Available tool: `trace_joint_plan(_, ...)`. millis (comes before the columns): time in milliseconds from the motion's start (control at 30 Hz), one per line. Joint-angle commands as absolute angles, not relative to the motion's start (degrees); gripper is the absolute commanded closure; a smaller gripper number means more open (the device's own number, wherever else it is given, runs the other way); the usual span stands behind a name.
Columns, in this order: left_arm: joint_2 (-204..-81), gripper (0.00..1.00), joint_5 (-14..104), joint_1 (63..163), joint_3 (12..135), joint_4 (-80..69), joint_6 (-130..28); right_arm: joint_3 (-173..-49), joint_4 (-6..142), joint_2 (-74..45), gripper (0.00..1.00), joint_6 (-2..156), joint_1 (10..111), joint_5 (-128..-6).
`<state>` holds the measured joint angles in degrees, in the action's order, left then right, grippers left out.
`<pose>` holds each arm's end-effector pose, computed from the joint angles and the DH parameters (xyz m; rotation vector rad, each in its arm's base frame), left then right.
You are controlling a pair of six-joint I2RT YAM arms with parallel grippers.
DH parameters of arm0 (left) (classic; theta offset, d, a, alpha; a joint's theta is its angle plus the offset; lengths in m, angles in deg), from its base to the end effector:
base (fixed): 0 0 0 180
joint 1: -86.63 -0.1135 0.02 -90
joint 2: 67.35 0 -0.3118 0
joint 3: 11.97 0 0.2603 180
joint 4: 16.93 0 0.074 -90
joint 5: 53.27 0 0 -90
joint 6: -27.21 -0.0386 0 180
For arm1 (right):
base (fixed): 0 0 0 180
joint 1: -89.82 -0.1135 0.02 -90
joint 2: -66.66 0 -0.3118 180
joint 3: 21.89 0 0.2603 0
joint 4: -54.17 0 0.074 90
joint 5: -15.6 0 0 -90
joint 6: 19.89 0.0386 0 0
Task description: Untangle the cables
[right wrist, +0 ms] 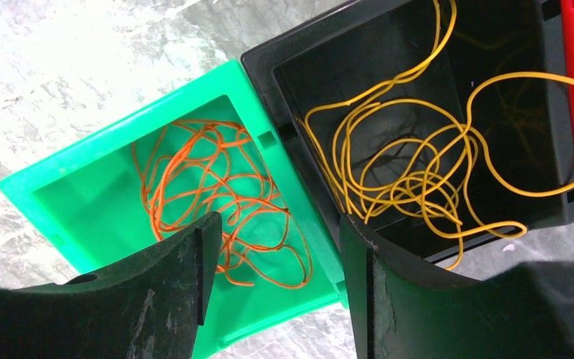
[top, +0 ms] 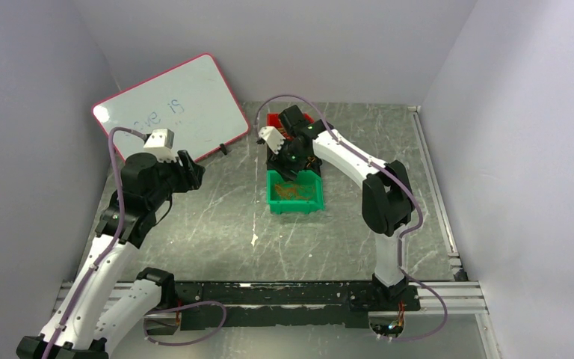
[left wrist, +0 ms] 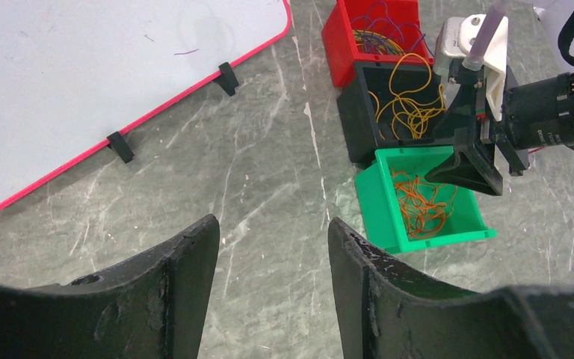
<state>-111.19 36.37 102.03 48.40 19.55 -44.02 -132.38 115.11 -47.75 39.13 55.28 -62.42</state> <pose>0.1452 -0.0397 0.3651 -0.0613 1.9379 -0.3934 0.3711 0.2652 0.2785 -1.5110 2.2317 0.3012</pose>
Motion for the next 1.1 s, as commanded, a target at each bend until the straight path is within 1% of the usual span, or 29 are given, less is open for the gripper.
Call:
trace_joint_plan(0,-110.68,0.4,36.6,101.4,50.1,20.19,-44.7,-132.62,112.91,-47.26,0.38,38.32,54.91,-63.48)
trace_joint_plan(367,-110.07,0.4,36.49,101.4,49.49,20.55,-44.61,-130.86,112.7,-51.38,0.38,38.42,54.88,-66.35)
trace_joint_plan(467,-109.83,0.4,36.24,101.4,49.51,20.84,-44.6,-131.54,113.14,-52.5,0.41,38.83,54.92,-66.6)
trace_joint_plan(600,-109.55,0.4,35.81,101.4,49.43,21.22,-44.62,-131.61,112.2,-52.27,0.52,41.64,54.82,-67.17)
trace_joint_plan(800,-109.62,0.4,35.68,101.4,49.12,21.2,-44.75,-131.91,112.12,-51.06,0.76,49.31,54.22,-70.23)
trace_joint_plan(867,-109.77,0.4,35.69,101.4,49.13,21.1,-44.64,-131.58,112.29,-50.81,0.8,51.48,53.73,-71.16)
trace_joint_plan(1000,-110.05,0.4,35.89,101.4,48.86,20.62,-44.36,-131.52,112.56,-50.78,0.94,57.49,52.87,-73.11)
trace_joint_plan(1067,-110.15,0.4,36.17,101.4,48.63,20.32,-44.31,-131.42,111.61,-50.59,0.97,62.04,52.54,-73.95)
